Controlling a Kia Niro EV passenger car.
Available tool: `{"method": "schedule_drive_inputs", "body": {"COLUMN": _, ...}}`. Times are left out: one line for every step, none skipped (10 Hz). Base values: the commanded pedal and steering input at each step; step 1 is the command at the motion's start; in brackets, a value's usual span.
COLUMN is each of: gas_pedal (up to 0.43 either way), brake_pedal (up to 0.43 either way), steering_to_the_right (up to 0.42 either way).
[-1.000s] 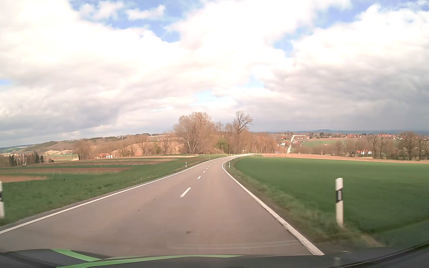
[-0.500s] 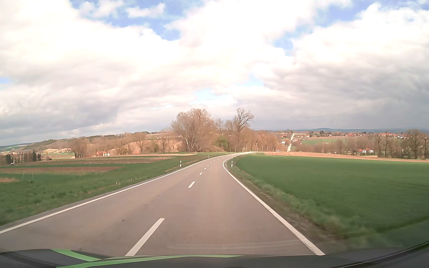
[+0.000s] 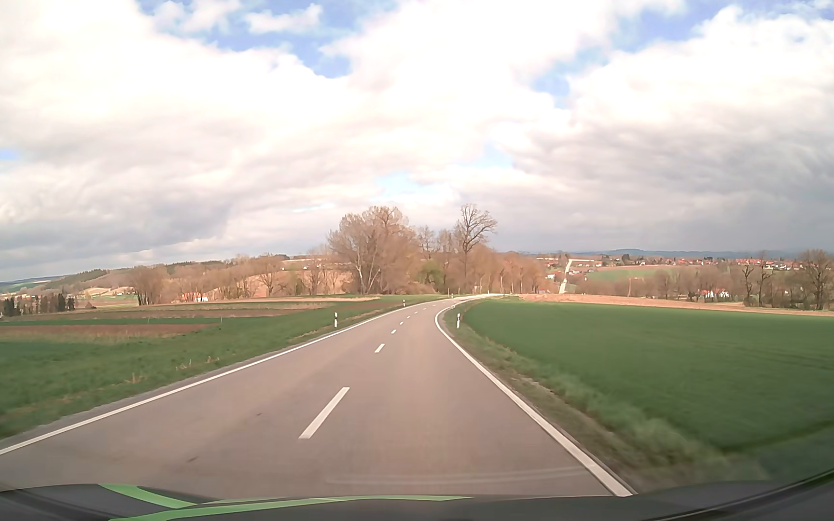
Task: Follow the waypoints while adhering to traffic rules and regulations
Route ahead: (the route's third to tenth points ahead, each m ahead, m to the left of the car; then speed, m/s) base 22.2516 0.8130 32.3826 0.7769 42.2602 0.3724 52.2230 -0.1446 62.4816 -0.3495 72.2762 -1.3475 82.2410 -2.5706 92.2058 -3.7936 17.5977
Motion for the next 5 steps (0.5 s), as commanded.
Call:
{"method": "schedule_drive_inputs", "body": {"gas_pedal": 0.028, "brake_pedal": 0.000, "steering_to_the_right": -0.001}}
{"method": "schedule_drive_inputs", "body": {"gas_pedal": 0.028, "brake_pedal": 0.000, "steering_to_the_right": -0.001}}
{"method": "schedule_drive_inputs", "body": {"gas_pedal": 0.028, "brake_pedal": 0.000, "steering_to_the_right": -0.001}}
{"method": "schedule_drive_inputs", "body": {"gas_pedal": 0.028, "brake_pedal": 0.000, "steering_to_the_right": -0.002}}
{"method": "schedule_drive_inputs", "body": {"gas_pedal": 0.028, "brake_pedal": 0.000, "steering_to_the_right": -0.002}}
